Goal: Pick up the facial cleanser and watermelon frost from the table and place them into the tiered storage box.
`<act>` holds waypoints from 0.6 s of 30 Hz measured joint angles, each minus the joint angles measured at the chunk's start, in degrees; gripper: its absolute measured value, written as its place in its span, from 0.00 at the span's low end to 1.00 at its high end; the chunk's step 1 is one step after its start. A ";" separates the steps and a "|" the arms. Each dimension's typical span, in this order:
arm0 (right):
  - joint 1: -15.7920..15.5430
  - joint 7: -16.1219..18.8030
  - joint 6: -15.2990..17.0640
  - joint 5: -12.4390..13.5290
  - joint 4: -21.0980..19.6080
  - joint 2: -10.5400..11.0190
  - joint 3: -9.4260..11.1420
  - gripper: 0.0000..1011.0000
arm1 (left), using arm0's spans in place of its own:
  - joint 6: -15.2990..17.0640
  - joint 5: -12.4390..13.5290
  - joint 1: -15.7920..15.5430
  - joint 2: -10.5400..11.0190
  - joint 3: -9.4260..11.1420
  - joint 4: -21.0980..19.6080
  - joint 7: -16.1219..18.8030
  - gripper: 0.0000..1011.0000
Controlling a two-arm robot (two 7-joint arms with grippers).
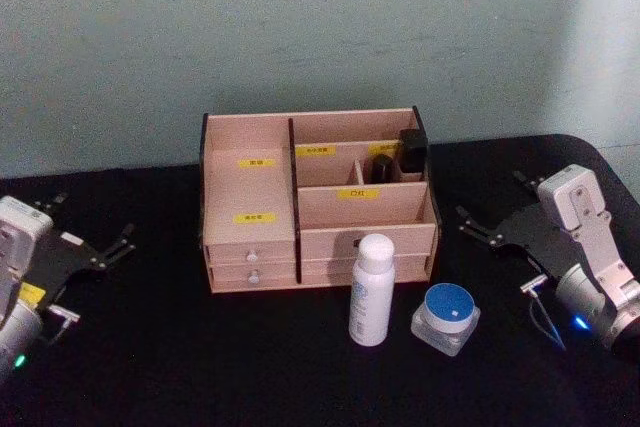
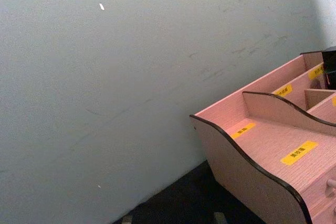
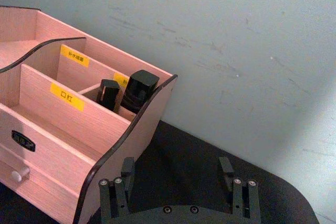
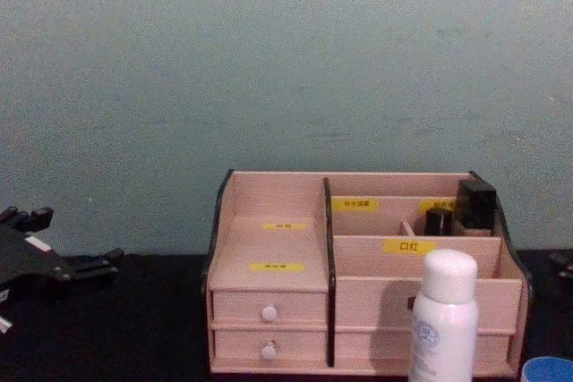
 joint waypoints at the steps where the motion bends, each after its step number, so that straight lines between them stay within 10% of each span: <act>1: 0.00 0.00 0.00 0.00 0.00 0.00 0.00 0.99 | 0.00 0.00 0.00 0.00 0.00 0.00 0.00 0.99; 18: 0.00 0.00 0.00 0.00 0.00 0.00 0.00 0.99 | 0.00 0.00 0.00 0.00 0.00 0.00 0.00 0.99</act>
